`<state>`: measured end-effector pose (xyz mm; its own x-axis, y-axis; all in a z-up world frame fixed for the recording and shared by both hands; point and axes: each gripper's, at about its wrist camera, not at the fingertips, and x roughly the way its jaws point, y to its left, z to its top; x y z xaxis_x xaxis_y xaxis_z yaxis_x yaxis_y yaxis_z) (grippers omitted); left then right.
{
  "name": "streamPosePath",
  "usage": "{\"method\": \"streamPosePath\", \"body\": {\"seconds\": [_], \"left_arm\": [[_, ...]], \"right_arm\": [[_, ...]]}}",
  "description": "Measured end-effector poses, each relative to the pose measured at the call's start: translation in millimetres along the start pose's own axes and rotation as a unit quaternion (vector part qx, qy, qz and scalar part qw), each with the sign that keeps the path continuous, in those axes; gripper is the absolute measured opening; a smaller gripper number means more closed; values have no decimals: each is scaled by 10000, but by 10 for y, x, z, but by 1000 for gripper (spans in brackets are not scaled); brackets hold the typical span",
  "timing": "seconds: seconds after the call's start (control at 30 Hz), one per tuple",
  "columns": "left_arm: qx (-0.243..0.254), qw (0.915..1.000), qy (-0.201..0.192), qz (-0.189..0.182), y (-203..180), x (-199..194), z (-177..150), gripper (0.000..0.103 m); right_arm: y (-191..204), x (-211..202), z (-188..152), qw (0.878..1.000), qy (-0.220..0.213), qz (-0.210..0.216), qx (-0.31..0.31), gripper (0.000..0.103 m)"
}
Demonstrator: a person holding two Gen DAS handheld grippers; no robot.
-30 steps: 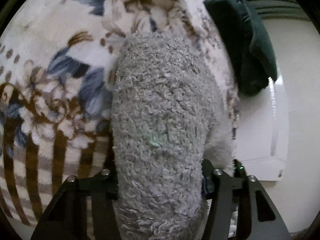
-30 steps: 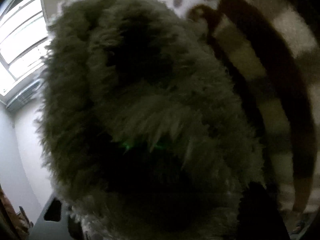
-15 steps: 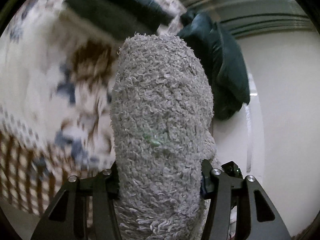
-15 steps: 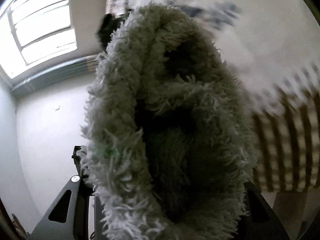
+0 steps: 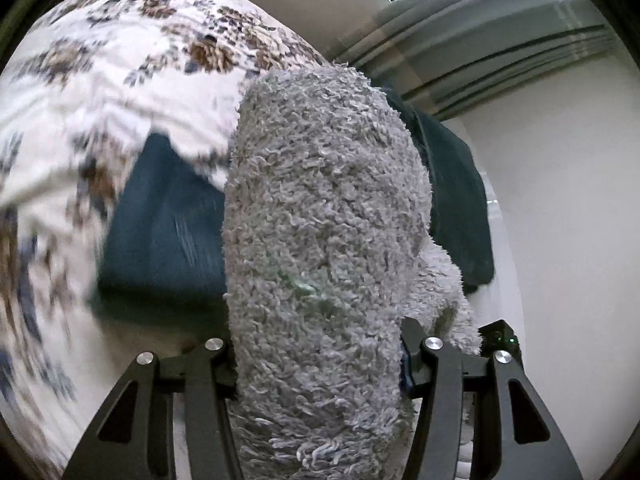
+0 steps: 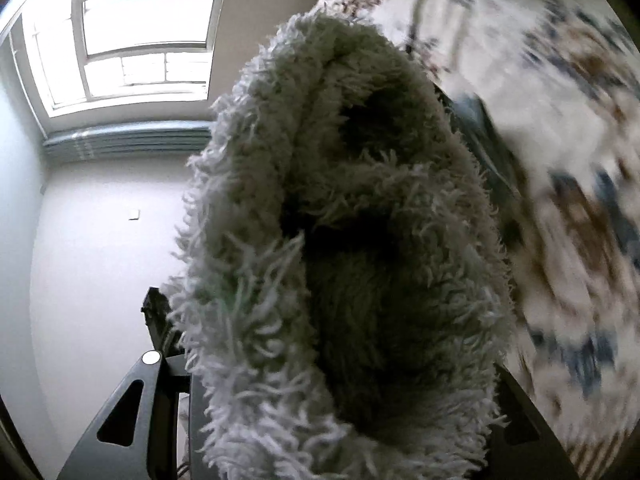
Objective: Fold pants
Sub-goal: 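Place the folded fleece onto the dark garment stack and release both grippers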
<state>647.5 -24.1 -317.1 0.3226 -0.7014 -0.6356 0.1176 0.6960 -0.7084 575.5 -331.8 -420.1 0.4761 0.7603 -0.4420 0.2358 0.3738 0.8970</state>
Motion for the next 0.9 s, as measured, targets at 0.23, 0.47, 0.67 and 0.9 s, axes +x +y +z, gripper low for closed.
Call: {"method": "streamPosePath", "body": {"seconds": [0.23, 0.47, 0.67, 0.9], "left_arm": [[-207, 9979, 413, 459, 784, 663, 806, 60], [62, 9839, 660, 1660, 1103, 897, 853, 79], [696, 9686, 144, 2383, 743, 599, 739, 101], [1237, 9320, -212, 3401, 358, 365, 348, 102]], "right_arm": [[-7, 1069, 1118, 9992, -176, -335, 93, 46], [-572, 1326, 1346, 9889, -24, -1403, 489, 89], [-101, 1171, 1248, 9529, -69, -2931, -771, 95], [819, 585, 574, 8511, -887, -4681, -2204, 96]]}}
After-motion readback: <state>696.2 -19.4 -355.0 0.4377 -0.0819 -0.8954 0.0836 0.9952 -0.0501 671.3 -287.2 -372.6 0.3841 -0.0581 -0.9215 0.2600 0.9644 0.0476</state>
